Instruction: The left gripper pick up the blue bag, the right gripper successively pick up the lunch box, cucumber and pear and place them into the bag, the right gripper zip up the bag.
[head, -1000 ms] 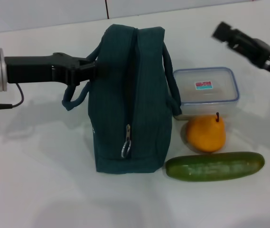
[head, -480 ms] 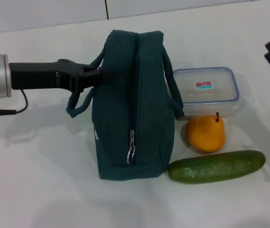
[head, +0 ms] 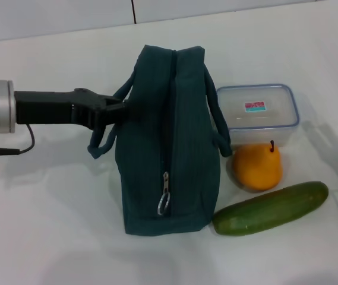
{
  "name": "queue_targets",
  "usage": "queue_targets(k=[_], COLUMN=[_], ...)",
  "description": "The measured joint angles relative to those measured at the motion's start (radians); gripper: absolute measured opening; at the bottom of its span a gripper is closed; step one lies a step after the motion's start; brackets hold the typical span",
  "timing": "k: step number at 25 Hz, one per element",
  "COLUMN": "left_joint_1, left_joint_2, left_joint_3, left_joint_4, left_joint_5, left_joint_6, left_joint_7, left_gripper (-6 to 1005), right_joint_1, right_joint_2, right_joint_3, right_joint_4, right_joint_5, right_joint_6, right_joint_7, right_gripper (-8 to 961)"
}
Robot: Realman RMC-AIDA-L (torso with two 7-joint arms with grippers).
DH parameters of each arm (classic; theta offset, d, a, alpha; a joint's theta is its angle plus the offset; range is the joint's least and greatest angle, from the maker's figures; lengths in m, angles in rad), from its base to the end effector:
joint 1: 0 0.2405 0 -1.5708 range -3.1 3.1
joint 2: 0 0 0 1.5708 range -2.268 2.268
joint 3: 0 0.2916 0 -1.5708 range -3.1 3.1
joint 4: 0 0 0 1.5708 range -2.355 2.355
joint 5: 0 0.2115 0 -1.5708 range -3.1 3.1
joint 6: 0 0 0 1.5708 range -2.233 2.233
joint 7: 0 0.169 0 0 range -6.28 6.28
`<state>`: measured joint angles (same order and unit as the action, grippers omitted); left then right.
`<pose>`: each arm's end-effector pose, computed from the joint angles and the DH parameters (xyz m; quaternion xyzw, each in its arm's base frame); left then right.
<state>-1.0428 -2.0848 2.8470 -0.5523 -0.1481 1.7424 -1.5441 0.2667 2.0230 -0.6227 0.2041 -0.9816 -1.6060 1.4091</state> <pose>-0.1939 0.4046 -0.0526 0.9311 0.2958 0.2132 0.0011 0.3891 0.2549 -0.0201 -0.4497 0.5757 0.6147 0.2974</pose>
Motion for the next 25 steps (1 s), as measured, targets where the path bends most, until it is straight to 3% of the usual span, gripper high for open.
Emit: queue_targets(k=[17, 25], left_joint_1=[-0.006, -0.01], left_joint_2=[0.005, 0.008], left_joint_3=[0.0, 0.0], left_joint_4=[-0.009, -0.011], left_joint_5=[0.009, 0.009], left_joint_6=[0.0, 0.002], left_joint_7=[0.008, 0.009], left_gripper=[47, 46], right_joint_1=[0.116, 0.136], right_joint_2=[0.005, 0.005], right_joint_3=[-0.007, -0.007], right_joint_4=[0.003, 0.0], right_joint_5=[-0.073, -0.074], right_joint_6=[0.207, 0.207], right_joint_7=[0.196, 0.22], right_gripper=[787, 772])
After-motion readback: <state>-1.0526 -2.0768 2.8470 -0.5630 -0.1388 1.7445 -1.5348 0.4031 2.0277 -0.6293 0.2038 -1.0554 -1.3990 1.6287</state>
